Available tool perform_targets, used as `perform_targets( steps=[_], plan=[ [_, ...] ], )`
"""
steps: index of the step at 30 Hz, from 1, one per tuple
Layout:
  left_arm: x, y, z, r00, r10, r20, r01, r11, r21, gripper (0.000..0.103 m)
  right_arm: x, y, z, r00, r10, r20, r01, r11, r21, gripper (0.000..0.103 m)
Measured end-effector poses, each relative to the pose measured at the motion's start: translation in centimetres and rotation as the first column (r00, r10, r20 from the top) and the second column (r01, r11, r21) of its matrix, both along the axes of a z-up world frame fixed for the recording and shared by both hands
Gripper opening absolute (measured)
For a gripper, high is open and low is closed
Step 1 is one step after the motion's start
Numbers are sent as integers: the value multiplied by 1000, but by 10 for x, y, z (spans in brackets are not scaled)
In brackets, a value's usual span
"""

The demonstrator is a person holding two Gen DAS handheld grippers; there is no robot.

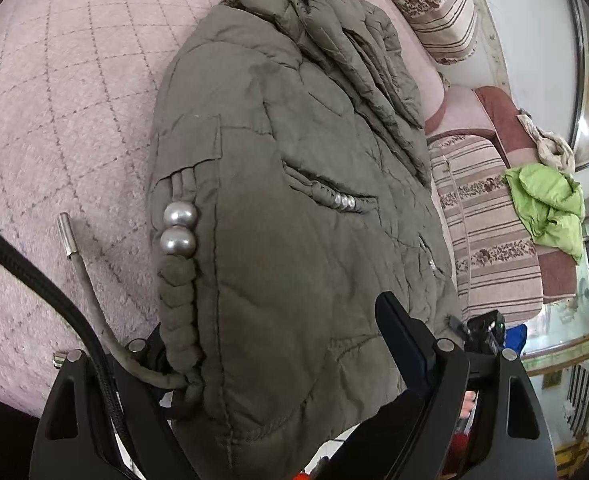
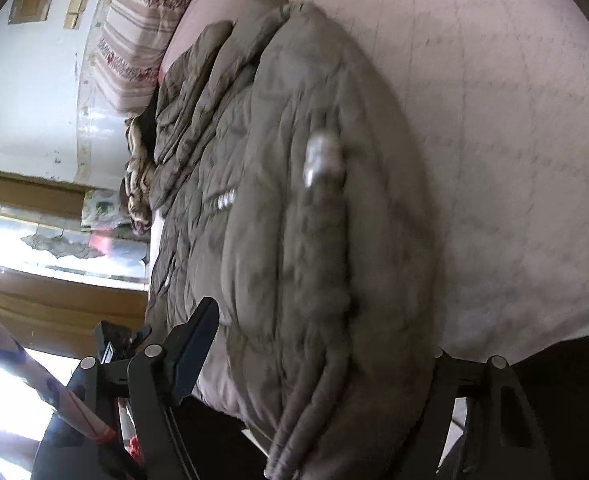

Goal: Fold large clothes
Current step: 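Close both tools on the coat hem and lift it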

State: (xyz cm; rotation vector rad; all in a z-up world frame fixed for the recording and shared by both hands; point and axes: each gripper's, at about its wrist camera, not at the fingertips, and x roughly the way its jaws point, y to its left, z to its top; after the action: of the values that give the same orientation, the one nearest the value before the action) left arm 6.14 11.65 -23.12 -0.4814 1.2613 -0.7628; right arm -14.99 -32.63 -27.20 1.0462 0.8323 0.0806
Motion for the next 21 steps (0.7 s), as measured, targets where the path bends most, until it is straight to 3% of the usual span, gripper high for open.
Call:
perform_targets(
  steps=[4, 8, 11, 14, 15, 17, 21],
  plan=[
    [-3, -11, 1, 999, -11, 41, 9, 998, 58, 84, 0, 6, 1, 1000, -25, 5, 25, 1000, -9, 78],
    [-11, -24, 6, 992, -51, 112, 33, 987, 154, 85, 3, 14, -4, 1000, -16, 23, 16, 999, 31, 69],
    [-13, -29, 8, 993, -43, 114, 18, 976, 215, 84, 10, 20, -6, 1000, -1, 16, 0, 999, 36, 63],
    [-12, -31, 13, 996, 25, 88, -52, 946, 321, 57, 15, 23, -2, 1000, -20, -10, 20, 1000, -4, 52],
    [-12, -32, 16, 997, 31, 77, -55, 941, 335, 43, 15, 24, 1, 999, -29, -21, 29, 999, -27, 48],
    [-13, -32, 23, 996, 48, 72, -70, 935, 347, 35, 16, 28, 9, 999, -34, -25, 33, 997, -64, 38],
    [-26, -39, 48, 988, 58, 145, -111, 911, 396, 24, 12, 33, 36, 999, -36, 28, 39, 994, -105, 32]
  ],
)
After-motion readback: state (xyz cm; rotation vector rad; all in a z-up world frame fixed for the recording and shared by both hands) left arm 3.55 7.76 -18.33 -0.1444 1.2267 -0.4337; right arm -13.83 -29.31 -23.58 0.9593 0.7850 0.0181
